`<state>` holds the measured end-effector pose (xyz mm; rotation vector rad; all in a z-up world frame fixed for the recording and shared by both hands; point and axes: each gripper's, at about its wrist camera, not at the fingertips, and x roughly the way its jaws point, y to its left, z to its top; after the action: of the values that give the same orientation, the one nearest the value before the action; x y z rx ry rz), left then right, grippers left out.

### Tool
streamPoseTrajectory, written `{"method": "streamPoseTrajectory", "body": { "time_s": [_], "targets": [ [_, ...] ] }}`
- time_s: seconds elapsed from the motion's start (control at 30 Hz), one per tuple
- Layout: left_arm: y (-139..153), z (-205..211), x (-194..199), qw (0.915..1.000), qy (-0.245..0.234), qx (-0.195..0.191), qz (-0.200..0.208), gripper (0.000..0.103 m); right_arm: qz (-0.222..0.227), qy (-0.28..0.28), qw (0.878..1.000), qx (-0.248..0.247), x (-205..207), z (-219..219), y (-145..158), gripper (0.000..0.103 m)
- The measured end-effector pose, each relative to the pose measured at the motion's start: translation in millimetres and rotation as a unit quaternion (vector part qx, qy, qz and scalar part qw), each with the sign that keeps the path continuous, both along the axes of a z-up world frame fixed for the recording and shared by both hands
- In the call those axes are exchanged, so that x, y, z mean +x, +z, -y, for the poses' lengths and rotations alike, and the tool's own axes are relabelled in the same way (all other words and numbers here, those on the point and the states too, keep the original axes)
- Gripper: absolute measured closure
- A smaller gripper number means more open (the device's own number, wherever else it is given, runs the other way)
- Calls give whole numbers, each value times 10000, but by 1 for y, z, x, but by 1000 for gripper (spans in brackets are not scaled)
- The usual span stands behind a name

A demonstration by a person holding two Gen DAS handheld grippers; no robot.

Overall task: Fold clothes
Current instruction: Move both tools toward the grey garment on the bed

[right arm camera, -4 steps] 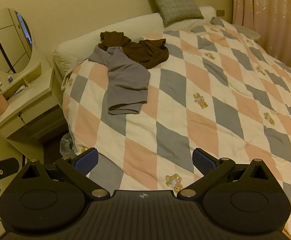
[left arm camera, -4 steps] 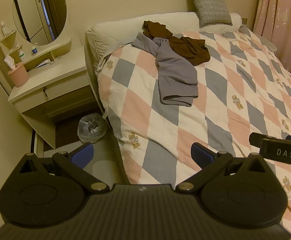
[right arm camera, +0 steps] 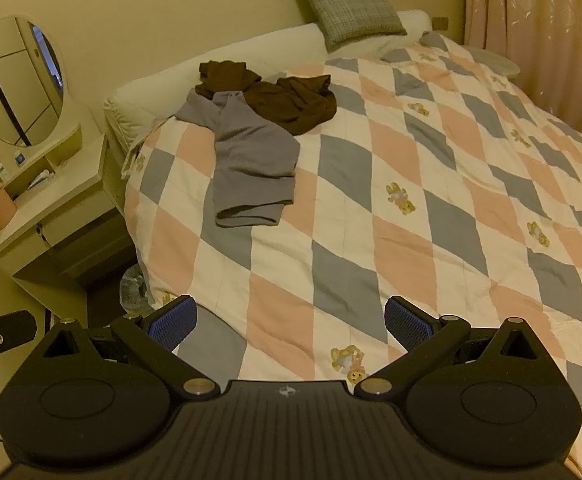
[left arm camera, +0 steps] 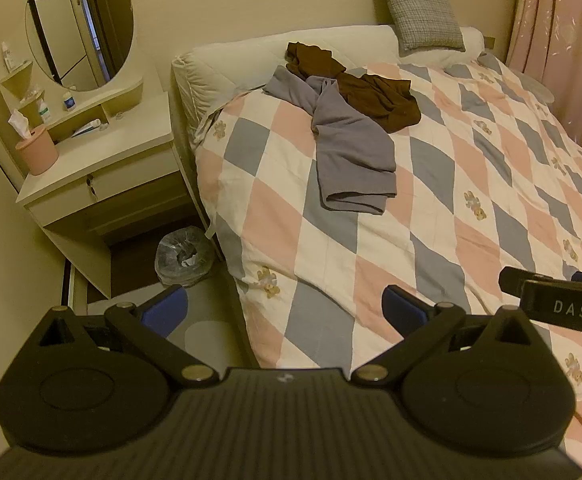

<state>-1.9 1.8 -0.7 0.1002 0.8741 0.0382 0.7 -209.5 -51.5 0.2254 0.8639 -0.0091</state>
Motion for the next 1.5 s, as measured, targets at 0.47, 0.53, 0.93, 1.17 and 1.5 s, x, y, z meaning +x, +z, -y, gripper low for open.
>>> {"method": "streamPoseTrajectory", "body": {
  "time_s": [0.47,0.53,0.93,1.17,1.5],
  "targets": [
    [6,-1,-1,10000,-23,35,46,1,-15,14,10000,15,2,3,0,0],
    [7,1,-1,10000,-28,52,47,1,-22,15,10000,23,2,4,0,0],
    [-15,1,6,9990,-387,144,-188,1,32,27,9999,131,7,15,-5,0],
    [-41,2,32,9974,-618,261,-264,1,88,-186,9991,371,20,28,-20,0],
    [-81,-2,133,9905,-1271,123,-510,1,287,-1091,9889,971,60,52,-50,0]
  ]
}}
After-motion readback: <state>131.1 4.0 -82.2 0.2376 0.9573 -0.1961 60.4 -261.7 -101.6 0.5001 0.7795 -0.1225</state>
